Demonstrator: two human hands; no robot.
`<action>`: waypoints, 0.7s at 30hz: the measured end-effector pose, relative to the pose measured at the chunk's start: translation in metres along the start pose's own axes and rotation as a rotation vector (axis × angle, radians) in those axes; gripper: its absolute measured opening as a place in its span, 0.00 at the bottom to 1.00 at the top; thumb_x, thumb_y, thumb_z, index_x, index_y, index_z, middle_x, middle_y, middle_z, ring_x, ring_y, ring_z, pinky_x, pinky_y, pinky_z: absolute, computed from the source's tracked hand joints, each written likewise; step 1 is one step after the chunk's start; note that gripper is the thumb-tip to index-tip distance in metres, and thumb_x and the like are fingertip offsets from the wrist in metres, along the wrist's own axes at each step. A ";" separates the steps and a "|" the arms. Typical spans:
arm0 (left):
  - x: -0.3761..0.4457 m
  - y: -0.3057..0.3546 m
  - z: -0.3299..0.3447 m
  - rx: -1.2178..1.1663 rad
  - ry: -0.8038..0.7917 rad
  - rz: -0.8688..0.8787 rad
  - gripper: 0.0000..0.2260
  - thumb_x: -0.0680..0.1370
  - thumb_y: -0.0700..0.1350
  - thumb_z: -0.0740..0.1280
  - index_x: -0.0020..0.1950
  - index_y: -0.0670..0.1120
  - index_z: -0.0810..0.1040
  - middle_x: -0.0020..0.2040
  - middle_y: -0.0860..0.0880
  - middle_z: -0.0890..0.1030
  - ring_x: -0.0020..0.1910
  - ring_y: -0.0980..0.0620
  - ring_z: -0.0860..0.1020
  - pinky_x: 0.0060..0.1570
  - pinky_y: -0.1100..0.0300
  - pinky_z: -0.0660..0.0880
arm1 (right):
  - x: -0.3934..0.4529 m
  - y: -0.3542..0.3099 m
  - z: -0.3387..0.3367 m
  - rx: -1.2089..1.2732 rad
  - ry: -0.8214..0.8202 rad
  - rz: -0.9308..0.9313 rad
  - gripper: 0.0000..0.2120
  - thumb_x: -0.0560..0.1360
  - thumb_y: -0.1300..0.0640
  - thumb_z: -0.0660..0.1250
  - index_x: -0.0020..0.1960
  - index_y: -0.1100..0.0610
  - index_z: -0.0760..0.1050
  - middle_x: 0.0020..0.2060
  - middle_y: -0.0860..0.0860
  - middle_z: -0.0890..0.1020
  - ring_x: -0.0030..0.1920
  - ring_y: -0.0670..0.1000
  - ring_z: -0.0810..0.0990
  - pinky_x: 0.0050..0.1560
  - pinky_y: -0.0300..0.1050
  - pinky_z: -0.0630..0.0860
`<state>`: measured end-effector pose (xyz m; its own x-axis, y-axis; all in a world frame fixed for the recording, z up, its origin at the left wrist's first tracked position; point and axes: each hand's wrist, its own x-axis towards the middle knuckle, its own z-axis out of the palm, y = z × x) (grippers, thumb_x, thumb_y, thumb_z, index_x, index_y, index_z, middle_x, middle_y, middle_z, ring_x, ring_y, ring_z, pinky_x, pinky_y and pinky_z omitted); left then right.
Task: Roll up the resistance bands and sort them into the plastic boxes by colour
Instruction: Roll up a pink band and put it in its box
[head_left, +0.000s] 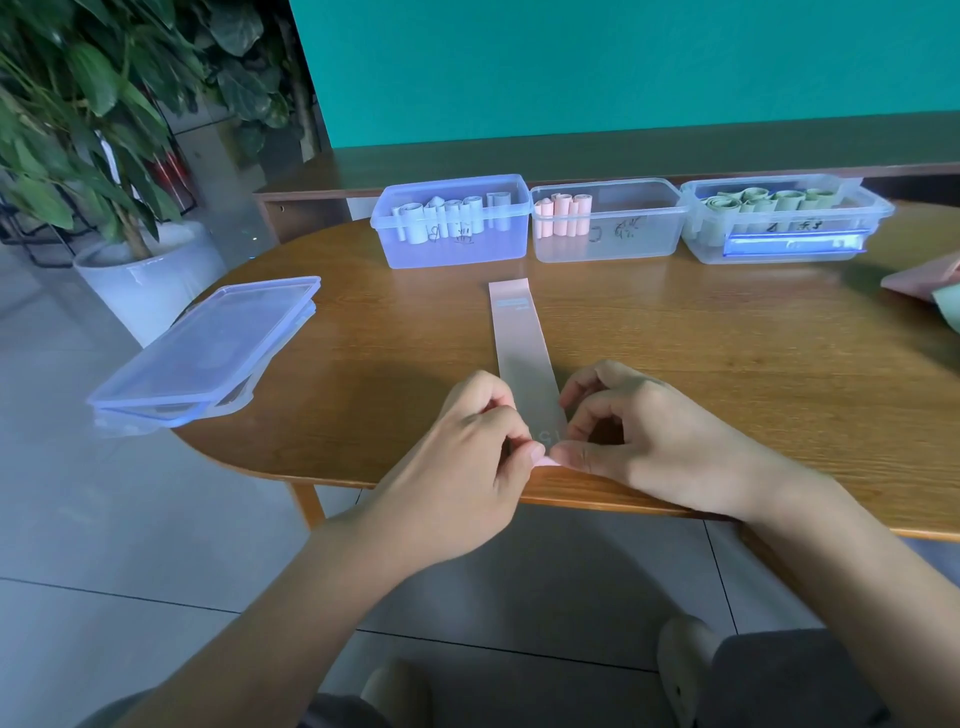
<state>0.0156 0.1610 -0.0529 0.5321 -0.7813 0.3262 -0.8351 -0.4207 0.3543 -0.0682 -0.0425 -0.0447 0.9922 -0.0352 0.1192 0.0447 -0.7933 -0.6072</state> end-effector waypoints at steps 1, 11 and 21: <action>0.001 0.000 0.000 -0.005 -0.007 -0.018 0.10 0.81 0.52 0.65 0.48 0.48 0.79 0.52 0.57 0.66 0.51 0.64 0.71 0.45 0.76 0.66 | 0.001 -0.001 -0.001 0.000 -0.005 0.010 0.09 0.73 0.42 0.74 0.40 0.46 0.82 0.56 0.36 0.73 0.53 0.37 0.74 0.48 0.31 0.66; 0.004 0.001 -0.004 -0.134 0.004 -0.059 0.03 0.79 0.45 0.70 0.47 0.53 0.77 0.47 0.60 0.72 0.49 0.61 0.73 0.43 0.73 0.67 | 0.005 -0.003 -0.005 0.027 -0.011 0.087 0.10 0.71 0.42 0.76 0.41 0.46 0.78 0.53 0.38 0.76 0.51 0.40 0.76 0.52 0.41 0.73; -0.007 -0.006 0.003 0.093 0.043 0.199 0.07 0.81 0.40 0.66 0.55 0.47 0.82 0.50 0.53 0.78 0.51 0.57 0.73 0.52 0.63 0.73 | 0.005 -0.002 -0.001 0.025 0.002 0.081 0.07 0.72 0.42 0.74 0.43 0.44 0.78 0.52 0.39 0.75 0.53 0.41 0.75 0.55 0.42 0.74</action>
<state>0.0167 0.1674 -0.0596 0.3595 -0.8337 0.4192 -0.9324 -0.3025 0.1980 -0.0638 -0.0415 -0.0416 0.9924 -0.1005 0.0704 -0.0332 -0.7726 -0.6341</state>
